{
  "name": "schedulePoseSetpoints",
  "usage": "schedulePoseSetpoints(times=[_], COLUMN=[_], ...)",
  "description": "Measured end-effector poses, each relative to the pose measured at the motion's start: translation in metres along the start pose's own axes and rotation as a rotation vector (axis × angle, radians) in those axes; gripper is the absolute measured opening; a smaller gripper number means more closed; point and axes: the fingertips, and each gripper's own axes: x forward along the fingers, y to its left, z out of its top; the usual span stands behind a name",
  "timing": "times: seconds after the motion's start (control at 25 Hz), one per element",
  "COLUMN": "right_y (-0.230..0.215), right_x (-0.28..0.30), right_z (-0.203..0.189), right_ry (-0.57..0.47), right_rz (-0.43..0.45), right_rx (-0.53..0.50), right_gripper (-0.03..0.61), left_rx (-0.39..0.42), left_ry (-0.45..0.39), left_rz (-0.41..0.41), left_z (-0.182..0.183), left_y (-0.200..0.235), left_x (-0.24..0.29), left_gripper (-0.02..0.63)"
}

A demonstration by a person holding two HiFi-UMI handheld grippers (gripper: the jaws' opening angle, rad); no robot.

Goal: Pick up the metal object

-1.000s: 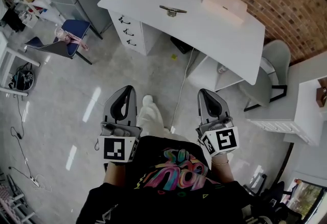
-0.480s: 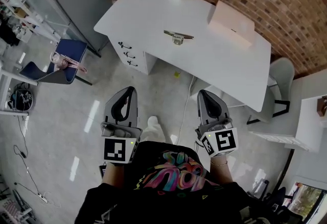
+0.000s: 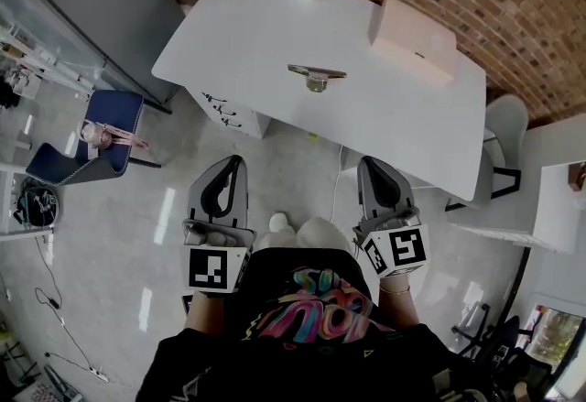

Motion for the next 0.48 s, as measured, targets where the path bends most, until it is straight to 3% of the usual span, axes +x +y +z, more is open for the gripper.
schedulePoseSetpoints(times=[0.48], right_y=[-0.062], right_x=[0.052], right_z=[-0.013], right_ry=[0.021], right_rz=[-0.042], right_rx=[0.038], right_gripper=[0.02], left_rx=[-0.004], left_ry=[0.034], left_rz=[-0.033], left_z=[-0.014], left_y=[0.007], left_x=[0.084], left_gripper=[0.029])
